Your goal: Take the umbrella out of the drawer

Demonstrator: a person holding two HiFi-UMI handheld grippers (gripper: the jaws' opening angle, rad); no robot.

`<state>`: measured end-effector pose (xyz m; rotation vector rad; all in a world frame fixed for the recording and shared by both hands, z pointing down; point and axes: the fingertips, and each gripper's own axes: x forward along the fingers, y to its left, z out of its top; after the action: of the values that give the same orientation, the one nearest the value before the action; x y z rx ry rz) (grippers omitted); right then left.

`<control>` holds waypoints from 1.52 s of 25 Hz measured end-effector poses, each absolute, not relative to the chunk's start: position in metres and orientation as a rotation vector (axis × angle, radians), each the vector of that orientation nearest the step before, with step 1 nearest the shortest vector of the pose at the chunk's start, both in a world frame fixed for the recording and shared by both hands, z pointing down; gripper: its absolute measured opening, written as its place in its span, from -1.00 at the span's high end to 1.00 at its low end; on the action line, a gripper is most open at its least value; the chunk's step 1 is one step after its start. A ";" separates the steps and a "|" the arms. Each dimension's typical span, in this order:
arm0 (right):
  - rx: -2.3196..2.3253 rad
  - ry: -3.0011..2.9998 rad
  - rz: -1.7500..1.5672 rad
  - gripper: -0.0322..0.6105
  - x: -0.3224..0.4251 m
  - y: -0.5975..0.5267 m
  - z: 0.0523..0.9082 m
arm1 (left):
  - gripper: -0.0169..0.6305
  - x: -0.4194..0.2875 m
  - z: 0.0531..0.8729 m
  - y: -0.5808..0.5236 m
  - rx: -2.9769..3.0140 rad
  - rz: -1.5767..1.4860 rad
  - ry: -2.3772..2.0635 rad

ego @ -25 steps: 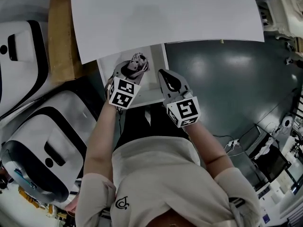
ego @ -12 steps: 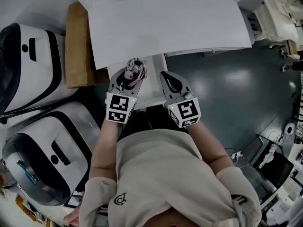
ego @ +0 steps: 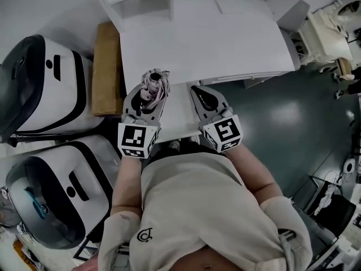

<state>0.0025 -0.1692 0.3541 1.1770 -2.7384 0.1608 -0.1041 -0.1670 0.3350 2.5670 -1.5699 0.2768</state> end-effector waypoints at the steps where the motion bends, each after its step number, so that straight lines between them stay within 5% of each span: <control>1: 1.181 -2.753 0.162 0.88 0.001 -0.171 0.348 | 0.26 -0.109 0.325 -0.166 2.572 0.248 -1.599; 13: 1.144 -2.850 0.025 0.89 -0.004 -0.187 0.288 | 0.26 -0.154 0.256 -0.157 2.515 -0.018 -1.826; 38: 1.165 -2.895 -0.054 0.89 -0.003 -0.177 0.275 | 0.25 -0.146 0.259 -0.154 2.527 0.003 -1.814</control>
<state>-0.0030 -0.1773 0.2746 1.1645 -2.8951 -0.0536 -0.1464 -0.1540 0.2585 2.5265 -1.8142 0.0027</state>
